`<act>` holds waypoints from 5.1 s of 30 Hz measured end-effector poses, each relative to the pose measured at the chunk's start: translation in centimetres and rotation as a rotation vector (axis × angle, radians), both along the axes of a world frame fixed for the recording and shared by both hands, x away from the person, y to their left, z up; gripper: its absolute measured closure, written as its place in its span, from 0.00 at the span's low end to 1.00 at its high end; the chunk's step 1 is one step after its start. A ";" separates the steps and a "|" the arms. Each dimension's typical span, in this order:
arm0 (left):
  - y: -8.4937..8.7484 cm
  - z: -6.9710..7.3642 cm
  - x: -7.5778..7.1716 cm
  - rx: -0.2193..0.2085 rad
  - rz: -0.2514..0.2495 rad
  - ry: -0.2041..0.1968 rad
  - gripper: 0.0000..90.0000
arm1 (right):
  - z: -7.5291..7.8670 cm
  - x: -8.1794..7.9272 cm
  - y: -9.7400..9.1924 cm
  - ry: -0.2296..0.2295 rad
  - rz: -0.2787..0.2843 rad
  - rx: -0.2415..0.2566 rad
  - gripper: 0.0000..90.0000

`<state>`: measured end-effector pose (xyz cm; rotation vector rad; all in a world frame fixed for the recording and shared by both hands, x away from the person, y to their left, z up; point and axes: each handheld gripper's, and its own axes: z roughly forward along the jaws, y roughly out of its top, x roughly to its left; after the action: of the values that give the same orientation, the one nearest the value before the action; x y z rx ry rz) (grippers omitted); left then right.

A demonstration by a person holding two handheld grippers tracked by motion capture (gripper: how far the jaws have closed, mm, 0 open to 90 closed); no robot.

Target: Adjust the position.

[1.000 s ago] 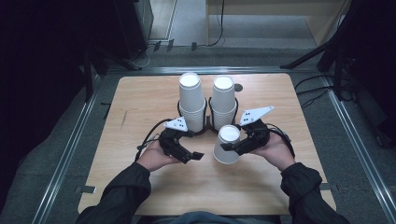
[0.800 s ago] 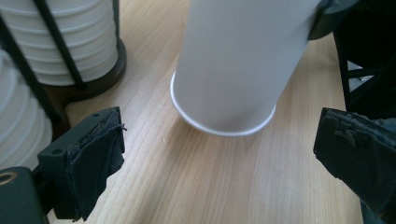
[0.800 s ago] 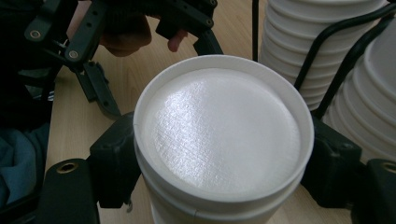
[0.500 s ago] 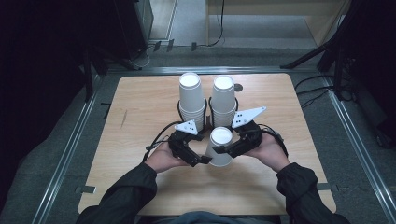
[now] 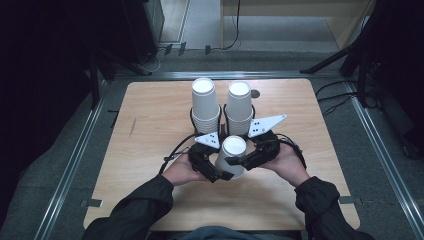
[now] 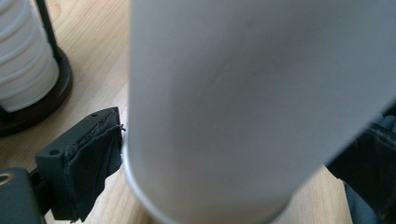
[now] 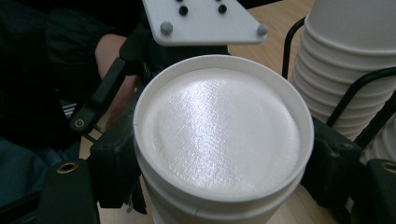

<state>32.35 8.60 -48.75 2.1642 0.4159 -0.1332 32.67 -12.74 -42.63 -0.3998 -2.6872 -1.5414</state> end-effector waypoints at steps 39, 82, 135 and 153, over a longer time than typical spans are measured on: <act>4.7 3.9 0.8 0.105 0.061 -0.080 0.16 | -1.5 0.6 -1.9 0.035 -0.036 -0.054 0.17; 1.6 1.7 1.0 0.413 -0.078 -0.055 0.16 | -2.0 1.3 -0.6 0.001 0.052 -0.103 0.20; 5.0 3.8 0.6 0.031 0.032 -0.077 0.00 | -0.9 1.3 -2.4 0.009 0.005 -0.065 0.26; 3.4 2.7 0.4 -0.009 -0.032 -0.057 0.00 | 1.0 0.4 -2.3 -0.008 0.041 0.042 0.26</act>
<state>32.78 12.04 -46.01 2.1608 0.3475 -0.0914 33.05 -15.05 -41.63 -0.3366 -2.6459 -1.5893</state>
